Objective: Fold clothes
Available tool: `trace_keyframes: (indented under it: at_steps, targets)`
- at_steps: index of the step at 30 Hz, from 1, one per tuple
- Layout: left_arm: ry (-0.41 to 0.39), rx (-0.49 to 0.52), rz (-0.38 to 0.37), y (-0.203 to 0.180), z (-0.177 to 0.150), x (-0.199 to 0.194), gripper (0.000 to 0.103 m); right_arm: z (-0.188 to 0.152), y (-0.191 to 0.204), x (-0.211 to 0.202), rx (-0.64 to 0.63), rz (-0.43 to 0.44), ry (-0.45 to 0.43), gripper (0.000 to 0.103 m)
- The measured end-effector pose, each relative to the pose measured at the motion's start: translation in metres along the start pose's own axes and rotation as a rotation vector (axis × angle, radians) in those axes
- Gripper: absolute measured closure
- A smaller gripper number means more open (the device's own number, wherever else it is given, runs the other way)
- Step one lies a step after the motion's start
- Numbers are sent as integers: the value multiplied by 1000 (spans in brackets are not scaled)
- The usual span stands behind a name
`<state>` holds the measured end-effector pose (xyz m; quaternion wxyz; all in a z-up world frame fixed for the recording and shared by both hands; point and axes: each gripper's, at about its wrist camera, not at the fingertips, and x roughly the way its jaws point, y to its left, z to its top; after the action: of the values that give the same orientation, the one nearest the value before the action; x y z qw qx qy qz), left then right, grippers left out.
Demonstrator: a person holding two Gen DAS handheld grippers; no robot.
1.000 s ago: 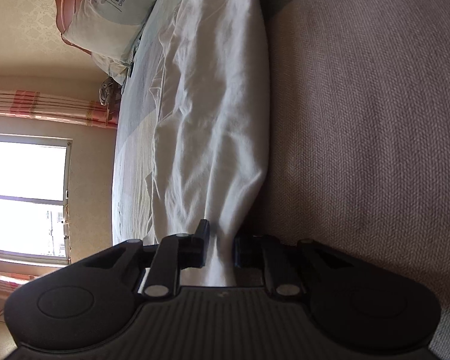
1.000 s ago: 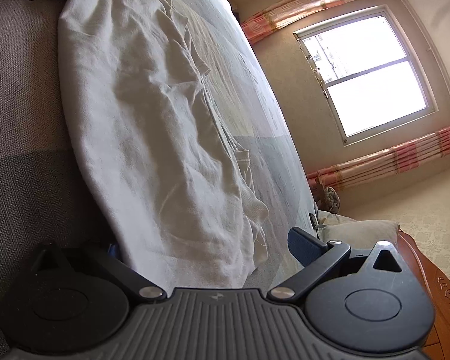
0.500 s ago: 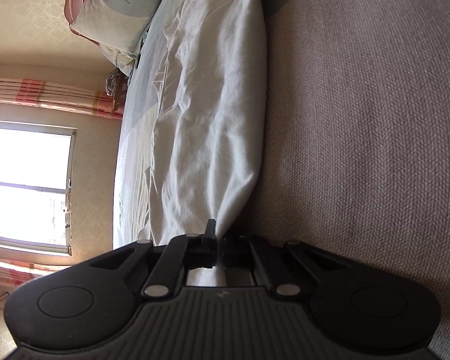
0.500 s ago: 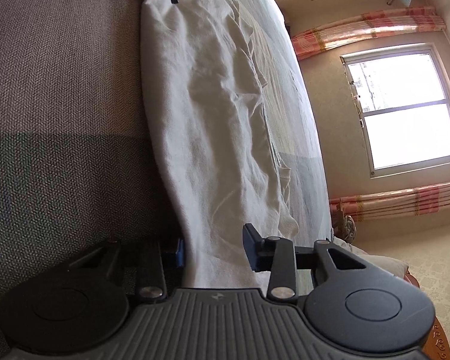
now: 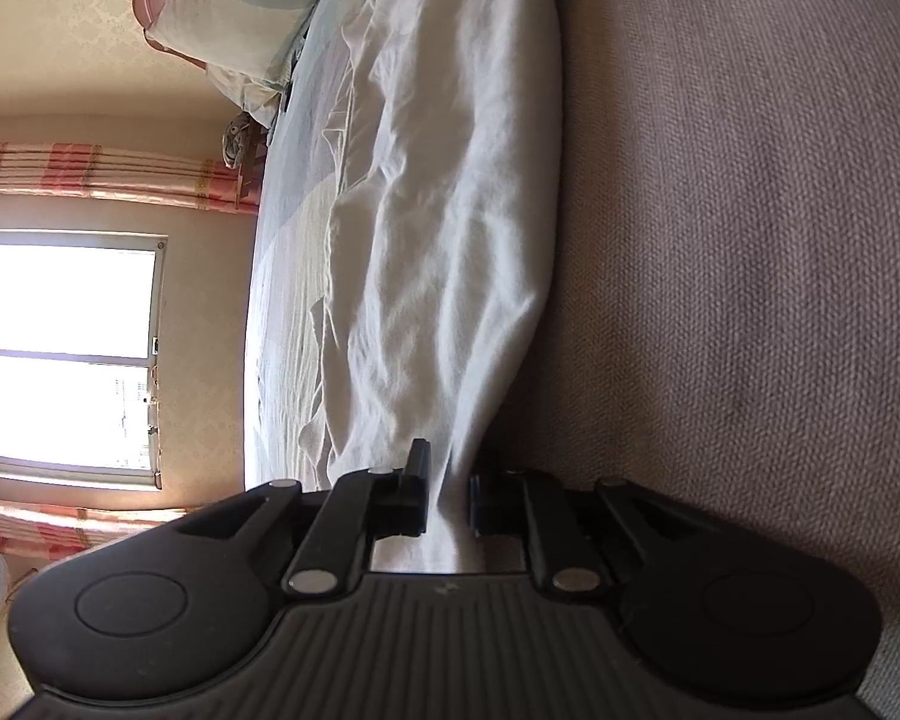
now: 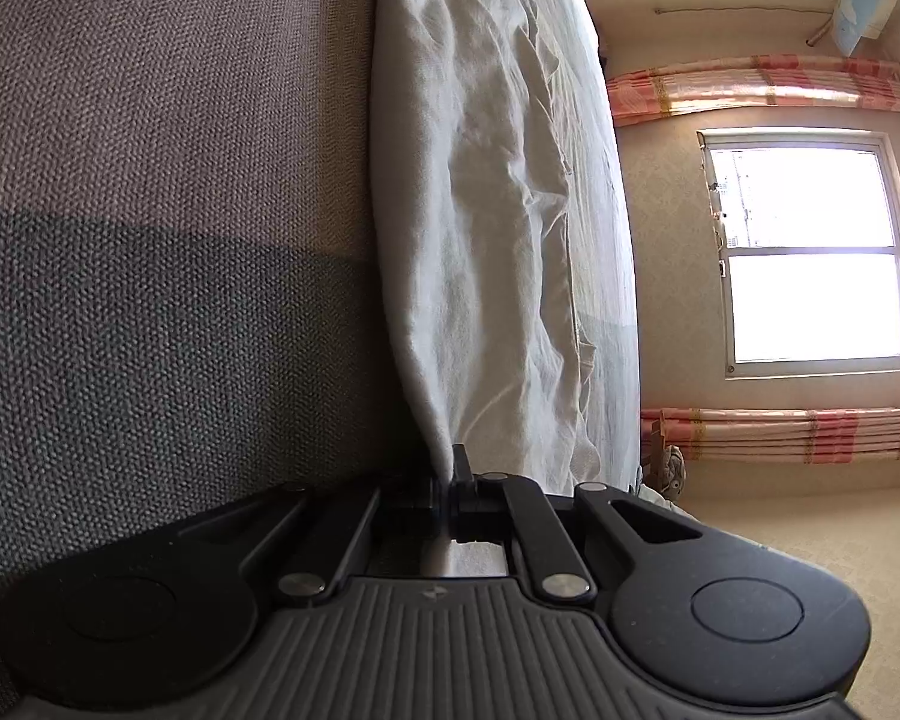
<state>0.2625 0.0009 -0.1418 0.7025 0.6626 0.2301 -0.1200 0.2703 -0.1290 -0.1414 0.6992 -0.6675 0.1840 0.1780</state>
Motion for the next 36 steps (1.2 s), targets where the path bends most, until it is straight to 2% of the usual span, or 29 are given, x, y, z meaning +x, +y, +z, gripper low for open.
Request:
trace_keyframes:
  at_steps: [3, 17, 18, 36]
  targets:
    - [8, 14, -4, -2, -1, 1, 103, -2, 0, 0, 4, 4, -4, 94]
    - [0, -3, -20, -2, -3, -1, 103, -5, -2, -7, 49, 7, -9, 94]
    - [1, -3, -21, -2, -2, 1, 103, -2, -11, 0, 49, 7, -8, 94]
    - [-9, -48, -22, 5, -3, 0, 103, 0, -9, 0, -5, -15, 3, 94]
